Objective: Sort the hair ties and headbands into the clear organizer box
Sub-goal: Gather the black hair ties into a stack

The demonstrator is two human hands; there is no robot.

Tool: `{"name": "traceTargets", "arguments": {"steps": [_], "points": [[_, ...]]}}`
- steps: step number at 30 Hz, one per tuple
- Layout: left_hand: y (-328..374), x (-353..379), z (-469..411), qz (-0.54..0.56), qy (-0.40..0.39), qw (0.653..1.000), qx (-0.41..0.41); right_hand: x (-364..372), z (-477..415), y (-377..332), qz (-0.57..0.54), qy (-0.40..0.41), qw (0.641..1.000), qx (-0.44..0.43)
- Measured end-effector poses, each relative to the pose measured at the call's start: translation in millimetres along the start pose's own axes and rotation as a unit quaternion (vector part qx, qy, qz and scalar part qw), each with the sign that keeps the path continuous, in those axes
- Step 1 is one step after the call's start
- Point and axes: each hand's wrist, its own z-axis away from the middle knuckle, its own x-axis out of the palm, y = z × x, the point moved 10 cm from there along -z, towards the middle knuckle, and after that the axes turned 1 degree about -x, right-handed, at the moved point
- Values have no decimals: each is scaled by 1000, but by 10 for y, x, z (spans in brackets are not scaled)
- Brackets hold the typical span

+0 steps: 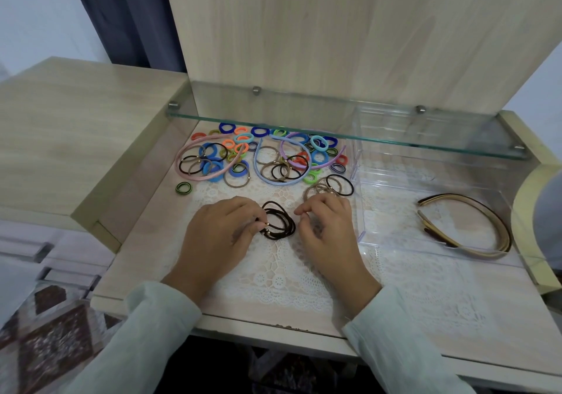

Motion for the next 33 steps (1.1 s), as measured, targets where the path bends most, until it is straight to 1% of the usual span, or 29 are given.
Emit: {"name": "traceTargets", "arguments": {"steps": [3, 7, 11, 17, 18, 21, 23, 28, 33], "points": [[-90, 45, 11, -16, -20, 999, -35, 5, 1, 11, 1, -1, 1000, -1], [-127, 75, 23, -26, -35, 998, -52, 33, -4, 4, -3, -16, 1000, -4], [-180, 100, 20, -18, -48, 996, -70, 90, 17, -140, -7, -55, 997, -47], [-209, 42, -1, -17, -12, 998, -63, 193, 75, -204, 50, -107, 989, -84], [-242, 59, 2, -31, -19, 996, -79, 204, 81, -196, 59, -113, 988, -86], [-378, 154, 41, -82, -60, 981, -163, 238, 76, -174, 77, -126, 985, -89], [-430, 207, 74, -95, -88, 971, -202, 266, 63, -148, 80, -134, 984, -88], [-473, 233, 78, -106, -122, 959, -234, 317, 46, -98, 89, -173, 976, -94], [-470, 277, 65, -106, -144, 954, -240, 314, 16, -237, 104, -152, 972, -147]]}}
